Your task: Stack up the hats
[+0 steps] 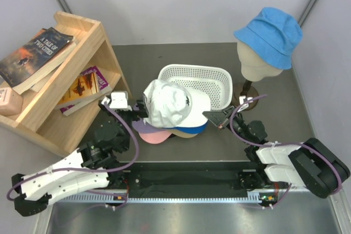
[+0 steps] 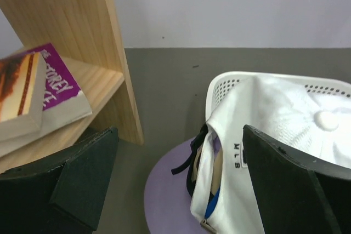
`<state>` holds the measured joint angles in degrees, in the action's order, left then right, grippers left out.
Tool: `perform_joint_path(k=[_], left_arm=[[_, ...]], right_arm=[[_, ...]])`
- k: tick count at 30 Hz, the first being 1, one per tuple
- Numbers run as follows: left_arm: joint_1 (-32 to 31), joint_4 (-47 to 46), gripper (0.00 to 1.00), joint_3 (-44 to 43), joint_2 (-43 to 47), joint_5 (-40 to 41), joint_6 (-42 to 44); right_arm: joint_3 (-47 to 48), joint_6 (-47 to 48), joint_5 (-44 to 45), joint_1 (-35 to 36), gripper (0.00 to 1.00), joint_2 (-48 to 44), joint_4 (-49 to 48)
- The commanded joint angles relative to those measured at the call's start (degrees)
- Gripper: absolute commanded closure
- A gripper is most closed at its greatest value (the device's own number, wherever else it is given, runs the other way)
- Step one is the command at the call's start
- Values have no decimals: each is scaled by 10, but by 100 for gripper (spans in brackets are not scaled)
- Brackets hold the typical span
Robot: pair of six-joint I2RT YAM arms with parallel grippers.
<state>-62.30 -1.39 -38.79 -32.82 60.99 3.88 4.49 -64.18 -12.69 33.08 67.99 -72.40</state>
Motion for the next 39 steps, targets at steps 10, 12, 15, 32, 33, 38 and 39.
perform_joint_path(k=[10, 12, 15, 32, 33, 38, 39], left_arm=[[80, -11, 1, 49, -40, -67, -90], [118, -9, 1, 49, -46, -85, -105], [164, -19, 1, 64, -40, -120, -126], [217, -57, 1, 121, -50, -201, -152], [217, -51, 1, 122, -52, -200, -157], [221, -42, 1, 129, -52, -196, -167], [224, -42, 1, 131, -52, -199, -170]], right_arm=[[-37, 43, 72, -14, 100, 4, 110], [-41, 46, 84, -14, 100, -16, 132], [-41, 53, 105, -14, 100, -43, 184], [-26, 76, 123, -14, 84, -68, 282], [-27, 78, 123, -14, 71, -67, 283], [-22, 82, 123, -14, 50, -71, 293], [-21, 84, 123, -14, 48, -71, 293]])
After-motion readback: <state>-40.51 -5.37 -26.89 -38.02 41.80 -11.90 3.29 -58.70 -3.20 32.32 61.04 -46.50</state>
